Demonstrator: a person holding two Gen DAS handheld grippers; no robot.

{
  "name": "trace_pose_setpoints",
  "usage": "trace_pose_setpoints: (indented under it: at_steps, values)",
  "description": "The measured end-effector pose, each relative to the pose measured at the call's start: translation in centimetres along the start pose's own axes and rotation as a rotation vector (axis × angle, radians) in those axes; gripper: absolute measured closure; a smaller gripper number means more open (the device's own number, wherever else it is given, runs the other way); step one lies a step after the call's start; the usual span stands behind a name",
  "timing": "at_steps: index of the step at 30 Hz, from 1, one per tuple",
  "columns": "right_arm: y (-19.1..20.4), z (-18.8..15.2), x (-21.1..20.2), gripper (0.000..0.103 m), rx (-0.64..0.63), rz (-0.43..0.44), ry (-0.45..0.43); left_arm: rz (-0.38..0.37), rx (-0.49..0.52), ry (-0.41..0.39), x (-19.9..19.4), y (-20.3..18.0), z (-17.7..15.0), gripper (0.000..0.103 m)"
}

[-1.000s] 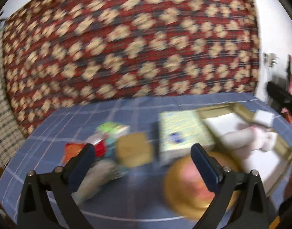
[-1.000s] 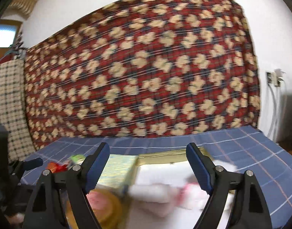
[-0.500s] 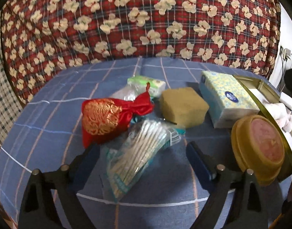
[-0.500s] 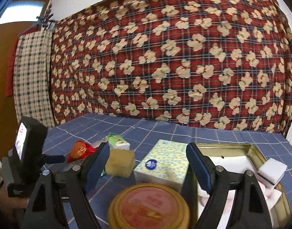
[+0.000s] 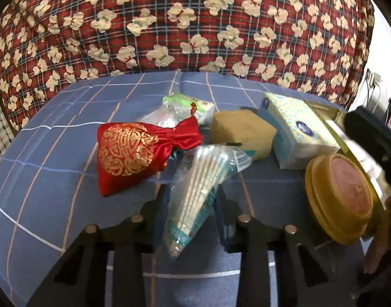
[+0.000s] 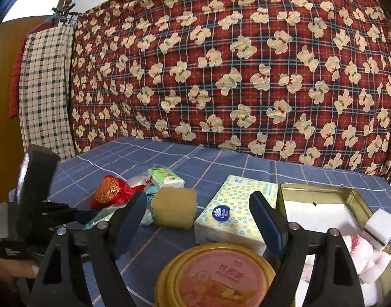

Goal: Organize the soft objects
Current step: 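Grasp the clear bag of cotton swabs with the left tool while the right tool grasps the tan sponge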

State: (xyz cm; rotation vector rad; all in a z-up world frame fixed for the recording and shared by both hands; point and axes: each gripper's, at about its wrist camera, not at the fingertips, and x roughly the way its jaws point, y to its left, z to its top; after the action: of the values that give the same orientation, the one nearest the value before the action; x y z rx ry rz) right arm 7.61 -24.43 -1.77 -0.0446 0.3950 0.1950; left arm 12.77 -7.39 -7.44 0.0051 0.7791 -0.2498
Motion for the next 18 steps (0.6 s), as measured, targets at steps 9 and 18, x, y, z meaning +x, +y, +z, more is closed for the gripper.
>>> trace_pose_setpoints:
  at_steps: [9,18]
  values:
    - [0.2,0.6,2.1,0.019,0.013,-0.013,0.087,-0.046,-0.085,-0.123,-2.5,2.0,-0.5,0.075]
    - [1.9,2.6,5.4,0.019,-0.008,0.034,0.201,-0.036,-0.153,-0.242,-4.9,3.5,0.8,0.075]
